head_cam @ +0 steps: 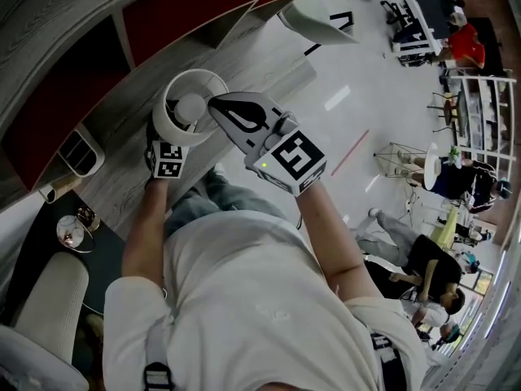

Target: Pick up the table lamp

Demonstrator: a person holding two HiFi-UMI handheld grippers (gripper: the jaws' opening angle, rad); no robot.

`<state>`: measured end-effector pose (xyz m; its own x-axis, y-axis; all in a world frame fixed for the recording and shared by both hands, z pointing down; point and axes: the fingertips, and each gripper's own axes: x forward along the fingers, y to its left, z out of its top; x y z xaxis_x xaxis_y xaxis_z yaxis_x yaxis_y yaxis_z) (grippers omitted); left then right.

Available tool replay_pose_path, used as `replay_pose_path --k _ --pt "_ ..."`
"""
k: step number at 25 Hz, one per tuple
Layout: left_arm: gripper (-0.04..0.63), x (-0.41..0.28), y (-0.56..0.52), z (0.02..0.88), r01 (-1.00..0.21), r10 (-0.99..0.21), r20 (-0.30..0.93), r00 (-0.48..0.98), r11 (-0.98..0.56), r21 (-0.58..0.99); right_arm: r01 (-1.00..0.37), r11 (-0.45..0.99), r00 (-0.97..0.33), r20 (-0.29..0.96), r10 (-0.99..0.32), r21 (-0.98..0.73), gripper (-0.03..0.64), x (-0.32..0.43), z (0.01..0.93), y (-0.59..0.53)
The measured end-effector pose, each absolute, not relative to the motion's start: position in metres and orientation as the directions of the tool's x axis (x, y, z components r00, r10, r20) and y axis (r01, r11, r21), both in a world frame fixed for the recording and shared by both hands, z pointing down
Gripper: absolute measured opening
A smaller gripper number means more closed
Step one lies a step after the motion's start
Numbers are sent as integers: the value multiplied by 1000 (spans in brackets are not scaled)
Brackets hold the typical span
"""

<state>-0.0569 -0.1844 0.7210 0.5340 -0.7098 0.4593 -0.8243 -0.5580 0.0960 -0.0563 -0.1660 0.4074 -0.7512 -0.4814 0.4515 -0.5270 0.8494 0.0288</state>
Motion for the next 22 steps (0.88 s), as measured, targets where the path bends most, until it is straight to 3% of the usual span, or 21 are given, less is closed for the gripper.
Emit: replay_pose_path --k 9,22 --pt "301 -49 -190 724 -825 -685 495 535 -550 129 -543 840 -754 435 -492 9 30 -44 404 -183" --pt "284 -36 -194 728 -800 -619 559 552 -581 148 -583 810 -756 407 -513 -62 29 -12 404 -213"
